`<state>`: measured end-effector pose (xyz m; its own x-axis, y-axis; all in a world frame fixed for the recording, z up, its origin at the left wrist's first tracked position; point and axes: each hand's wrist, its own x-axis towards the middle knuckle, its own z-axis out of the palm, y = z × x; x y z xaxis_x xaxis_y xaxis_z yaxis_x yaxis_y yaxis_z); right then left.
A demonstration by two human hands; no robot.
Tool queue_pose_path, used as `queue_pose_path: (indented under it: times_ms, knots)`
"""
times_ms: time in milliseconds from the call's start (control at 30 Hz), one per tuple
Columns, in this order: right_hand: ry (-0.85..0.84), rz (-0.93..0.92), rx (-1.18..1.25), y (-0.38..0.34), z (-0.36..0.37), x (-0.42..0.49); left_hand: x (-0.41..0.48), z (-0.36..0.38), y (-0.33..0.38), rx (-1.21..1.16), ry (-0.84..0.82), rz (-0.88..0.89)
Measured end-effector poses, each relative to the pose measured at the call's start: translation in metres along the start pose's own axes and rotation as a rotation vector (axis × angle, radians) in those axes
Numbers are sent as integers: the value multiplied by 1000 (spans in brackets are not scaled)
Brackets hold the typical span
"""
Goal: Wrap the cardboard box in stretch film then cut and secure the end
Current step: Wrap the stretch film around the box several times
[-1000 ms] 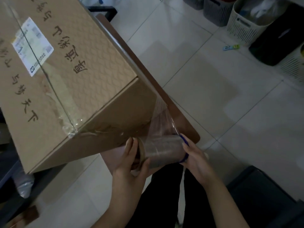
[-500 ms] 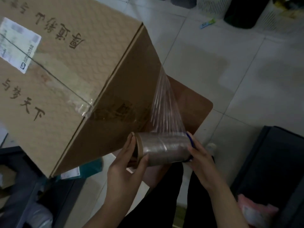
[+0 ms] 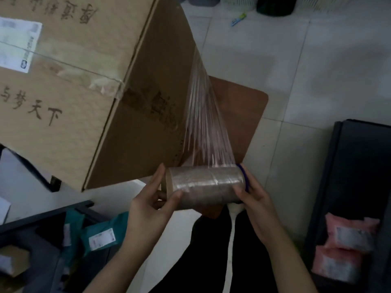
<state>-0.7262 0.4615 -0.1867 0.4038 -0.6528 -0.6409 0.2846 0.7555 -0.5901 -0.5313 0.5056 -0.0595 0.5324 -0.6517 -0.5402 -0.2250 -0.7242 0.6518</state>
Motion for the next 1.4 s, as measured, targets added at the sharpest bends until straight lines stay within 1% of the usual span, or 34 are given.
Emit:
queue_pose_path:
  times_ms: [100, 233, 300, 433, 500, 633, 767, 867, 1033, 1133, 1233, 1400]
  knots:
    - [47, -50, 5, 22, 10, -12, 5, -13, -16, -59, -37, -73]
    - [150, -117, 63, 56, 28, -22, 10, -32, -38, -71, -153, -69]
    - [195, -149, 110, 67, 36, -27, 8, -40, -46, -65, -185, -47]
    - [198, -151, 173, 91, 57, -39, 6, -61, -58, -32, -174, 28]
    - [184, -141, 205, 105, 67, -44, 4, -69, -63, -62, -184, 12]
    - [182, -107, 318, 134, 86, -52, 4, -84, -79, -49, -180, -6]
    - [205, -146, 372, 152, 103, -52, 14, -101, -92, -50, -197, -37]
    - [210, -151, 408, 167, 119, -47, 25, -115, -101, 19, -228, 8]
    - [249, -156, 448, 195, 152, -35, 53, -143, -106, 166, -221, 69]
    - [291, -165, 483, 210, 180, -22, 67, -163, -106, 249, -274, 126]
    - [322, -172, 523, 227, 214, -6, 89, -187, -101, 340, -318, 229]
    - [421, -140, 674, 253, 267, 19, 120, -211, -84, 536, -426, 410]
